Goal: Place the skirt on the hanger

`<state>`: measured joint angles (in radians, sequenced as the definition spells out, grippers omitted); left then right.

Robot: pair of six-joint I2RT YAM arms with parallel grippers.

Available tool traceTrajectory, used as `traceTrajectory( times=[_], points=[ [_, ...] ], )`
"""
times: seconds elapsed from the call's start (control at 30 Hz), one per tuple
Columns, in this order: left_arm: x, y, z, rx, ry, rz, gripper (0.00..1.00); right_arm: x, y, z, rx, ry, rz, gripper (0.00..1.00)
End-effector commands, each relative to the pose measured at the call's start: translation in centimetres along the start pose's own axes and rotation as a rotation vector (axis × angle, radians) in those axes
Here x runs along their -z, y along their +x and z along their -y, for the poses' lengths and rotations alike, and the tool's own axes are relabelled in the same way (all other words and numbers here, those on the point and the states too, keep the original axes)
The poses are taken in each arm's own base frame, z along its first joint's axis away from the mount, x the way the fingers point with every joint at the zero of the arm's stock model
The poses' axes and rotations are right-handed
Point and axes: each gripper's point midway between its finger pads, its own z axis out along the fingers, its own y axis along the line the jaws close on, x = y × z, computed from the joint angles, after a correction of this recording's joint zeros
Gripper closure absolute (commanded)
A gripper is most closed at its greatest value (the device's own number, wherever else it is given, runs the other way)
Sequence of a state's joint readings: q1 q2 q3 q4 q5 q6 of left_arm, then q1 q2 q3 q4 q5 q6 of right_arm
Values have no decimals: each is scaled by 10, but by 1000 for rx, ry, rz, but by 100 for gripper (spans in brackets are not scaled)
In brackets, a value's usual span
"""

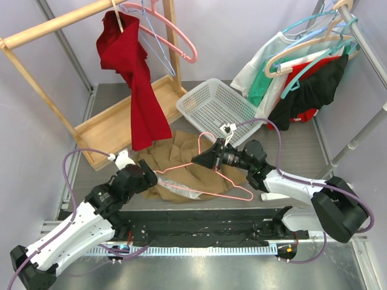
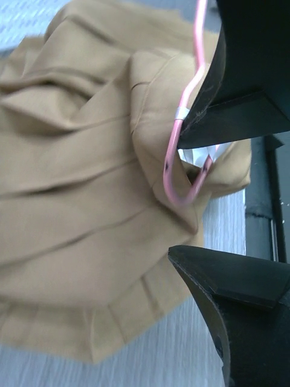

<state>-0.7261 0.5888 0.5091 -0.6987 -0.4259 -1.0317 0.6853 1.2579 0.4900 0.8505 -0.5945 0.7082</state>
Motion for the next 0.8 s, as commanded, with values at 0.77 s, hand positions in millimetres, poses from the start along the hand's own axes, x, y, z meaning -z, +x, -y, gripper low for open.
traceTrajectory(
  times=[0.77],
  points=[
    [50, -31, 31, -266, 76, -85, 0, -21, -28, -17, 60, -73, 43, 99]
  ],
)
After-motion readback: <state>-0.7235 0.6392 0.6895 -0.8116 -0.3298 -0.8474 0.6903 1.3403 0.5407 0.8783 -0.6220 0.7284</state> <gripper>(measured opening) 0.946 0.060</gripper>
